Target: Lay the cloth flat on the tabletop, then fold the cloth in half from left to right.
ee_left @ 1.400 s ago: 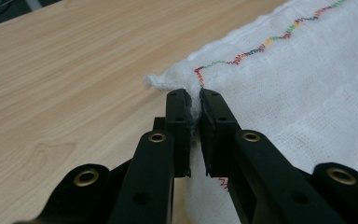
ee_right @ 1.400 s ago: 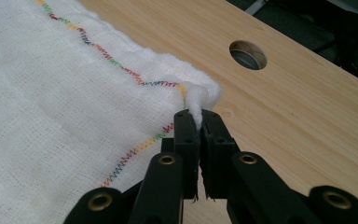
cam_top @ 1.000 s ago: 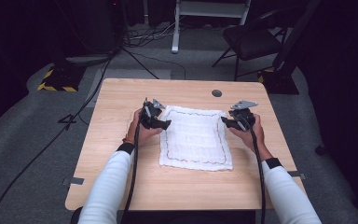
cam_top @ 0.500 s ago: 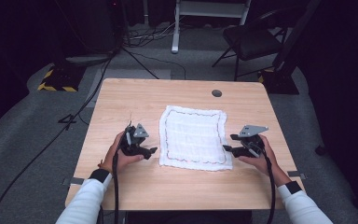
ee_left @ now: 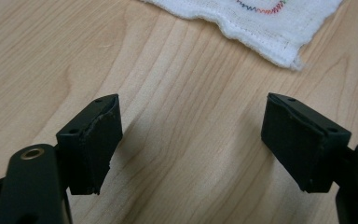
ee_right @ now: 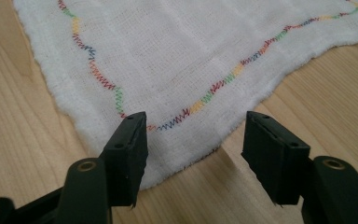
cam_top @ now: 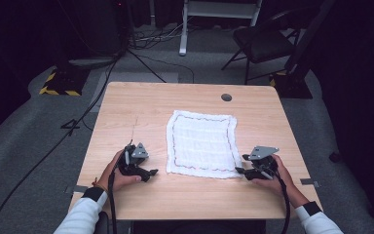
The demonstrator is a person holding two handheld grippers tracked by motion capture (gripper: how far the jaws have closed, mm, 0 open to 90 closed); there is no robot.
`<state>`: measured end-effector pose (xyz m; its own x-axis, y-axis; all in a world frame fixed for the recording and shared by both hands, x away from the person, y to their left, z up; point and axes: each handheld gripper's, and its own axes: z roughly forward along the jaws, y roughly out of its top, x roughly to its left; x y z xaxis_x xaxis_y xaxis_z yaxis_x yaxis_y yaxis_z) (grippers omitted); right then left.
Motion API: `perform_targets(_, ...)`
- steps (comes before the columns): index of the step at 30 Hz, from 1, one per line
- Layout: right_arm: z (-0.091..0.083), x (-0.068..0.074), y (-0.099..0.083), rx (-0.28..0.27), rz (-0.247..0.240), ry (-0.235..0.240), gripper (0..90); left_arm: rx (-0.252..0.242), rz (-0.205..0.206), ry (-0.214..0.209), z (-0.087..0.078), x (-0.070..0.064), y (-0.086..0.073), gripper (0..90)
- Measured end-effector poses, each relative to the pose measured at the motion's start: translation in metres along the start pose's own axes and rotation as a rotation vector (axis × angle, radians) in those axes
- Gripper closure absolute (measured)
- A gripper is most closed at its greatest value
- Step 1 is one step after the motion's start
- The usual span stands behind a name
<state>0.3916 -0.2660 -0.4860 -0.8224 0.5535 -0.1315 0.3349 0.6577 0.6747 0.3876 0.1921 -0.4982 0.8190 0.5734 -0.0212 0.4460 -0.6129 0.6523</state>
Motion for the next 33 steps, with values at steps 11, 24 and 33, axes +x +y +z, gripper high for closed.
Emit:
perform_targets(11,0.0,0.008,0.015,-0.051,-0.026,0.023,41.4,-0.015,-0.004,0.004,0.005,0.011,0.004,15.3)
perform_targets(24,0.032,0.041,0.068,-0.1,-0.118,0.096,44.9,-0.063,-0.086,0.126,0.016,0.048,0.039,19.0)
perform_targets(33,0.082,0.085,0.113,-0.097,-0.208,0.189,45.6,-0.133,-0.132,0.153,0.038,0.075,0.084,21.0)
